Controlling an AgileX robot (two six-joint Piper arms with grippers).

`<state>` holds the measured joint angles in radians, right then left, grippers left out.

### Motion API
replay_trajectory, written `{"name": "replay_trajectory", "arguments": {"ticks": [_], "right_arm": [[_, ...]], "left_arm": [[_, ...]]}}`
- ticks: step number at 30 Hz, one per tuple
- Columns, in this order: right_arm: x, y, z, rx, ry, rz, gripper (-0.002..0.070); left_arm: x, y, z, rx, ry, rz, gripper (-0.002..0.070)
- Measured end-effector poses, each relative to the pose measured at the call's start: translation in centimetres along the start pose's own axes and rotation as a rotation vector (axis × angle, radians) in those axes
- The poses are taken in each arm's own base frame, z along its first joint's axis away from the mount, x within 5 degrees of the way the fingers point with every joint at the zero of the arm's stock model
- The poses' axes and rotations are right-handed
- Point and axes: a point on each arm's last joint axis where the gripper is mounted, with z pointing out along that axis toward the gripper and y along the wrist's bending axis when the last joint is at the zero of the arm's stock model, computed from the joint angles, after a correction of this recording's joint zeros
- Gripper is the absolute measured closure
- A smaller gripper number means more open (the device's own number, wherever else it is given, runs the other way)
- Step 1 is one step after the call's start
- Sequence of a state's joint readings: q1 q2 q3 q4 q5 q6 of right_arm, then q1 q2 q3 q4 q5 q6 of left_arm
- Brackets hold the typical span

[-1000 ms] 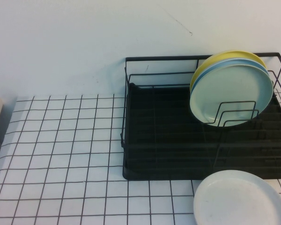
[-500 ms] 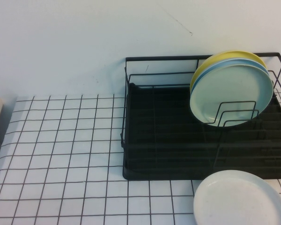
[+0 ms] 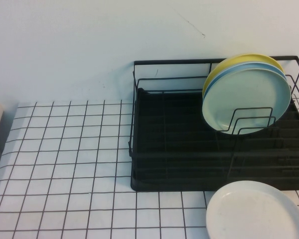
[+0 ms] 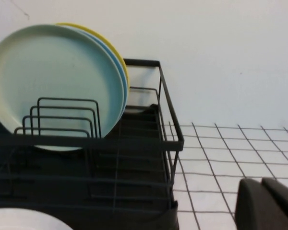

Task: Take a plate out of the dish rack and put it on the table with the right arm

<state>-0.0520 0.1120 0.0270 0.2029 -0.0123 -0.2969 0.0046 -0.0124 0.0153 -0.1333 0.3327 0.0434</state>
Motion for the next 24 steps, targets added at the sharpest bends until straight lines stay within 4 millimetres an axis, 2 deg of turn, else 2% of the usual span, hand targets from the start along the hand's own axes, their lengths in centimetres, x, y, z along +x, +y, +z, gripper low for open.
{"name": "replay_trajectory", "arguments": {"ticks": [5, 9, 15, 24], "right_arm": [[1.0, 0.1, -0.8, -0.003, 0.06, -0.037, 0.0678], [2.4, 0.1, -1.1, 0.009, 0.219, -0.048, 0.0678], [2.5, 0.1, -1.1, 0.025, 0.224, -0.002, 0.0678], [2.5, 0.0, -1.2, 0.033, 0.245, -0.041, 0.0678]], "left_arm": [[0.0, 0.0, 0.0, 0.0, 0.0, 0.0, 0.0678], [0.0, 0.0, 0.0, 0.0, 0.0, 0.0, 0.0678], [0.0, 0.0, 0.0, 0.0, 0.0, 0.0, 0.0678], [0.0, 0.0, 0.0, 0.0, 0.0, -0.004, 0.0678]]}}
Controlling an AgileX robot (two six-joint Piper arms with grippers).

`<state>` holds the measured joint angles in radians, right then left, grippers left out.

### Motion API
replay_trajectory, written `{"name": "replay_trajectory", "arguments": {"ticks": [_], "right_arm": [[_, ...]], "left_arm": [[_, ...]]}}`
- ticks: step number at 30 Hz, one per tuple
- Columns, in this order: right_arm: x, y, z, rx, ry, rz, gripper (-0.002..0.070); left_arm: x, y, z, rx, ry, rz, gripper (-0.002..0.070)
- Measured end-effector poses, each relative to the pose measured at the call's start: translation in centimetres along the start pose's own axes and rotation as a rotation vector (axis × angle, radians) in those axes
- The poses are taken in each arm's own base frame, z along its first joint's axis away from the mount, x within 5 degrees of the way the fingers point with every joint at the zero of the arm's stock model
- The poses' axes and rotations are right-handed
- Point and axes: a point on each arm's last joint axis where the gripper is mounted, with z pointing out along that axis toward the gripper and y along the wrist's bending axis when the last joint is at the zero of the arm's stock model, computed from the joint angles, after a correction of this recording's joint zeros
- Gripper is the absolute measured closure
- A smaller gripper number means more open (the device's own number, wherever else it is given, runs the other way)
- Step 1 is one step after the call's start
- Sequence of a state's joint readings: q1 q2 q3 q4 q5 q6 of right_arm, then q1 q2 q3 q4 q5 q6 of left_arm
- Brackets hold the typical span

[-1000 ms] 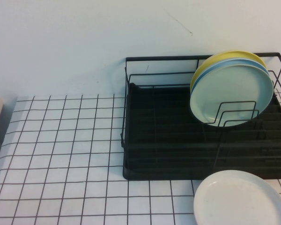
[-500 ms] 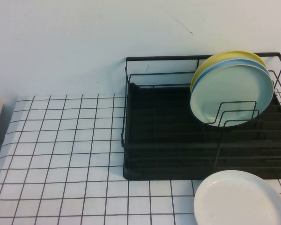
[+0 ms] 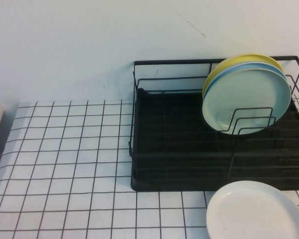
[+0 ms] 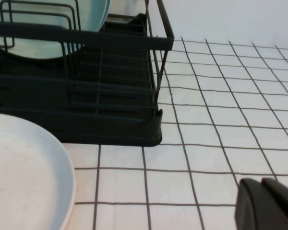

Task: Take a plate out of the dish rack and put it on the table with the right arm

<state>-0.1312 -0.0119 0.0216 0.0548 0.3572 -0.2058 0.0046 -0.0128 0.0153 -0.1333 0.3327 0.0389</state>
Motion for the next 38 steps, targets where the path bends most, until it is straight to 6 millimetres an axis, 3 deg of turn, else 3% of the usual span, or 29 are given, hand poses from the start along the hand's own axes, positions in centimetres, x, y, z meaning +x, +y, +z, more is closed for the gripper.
{"name": "replay_trajectory", "arguments": {"ticks": [38], "right_arm": [[0.04, -0.22, 0.0, 0.001, 0.001, 0.037, 0.0679]], "left_arm": [[0.0, 0.0, 0.0, 0.0, 0.0, 0.004, 0.0678]]}}
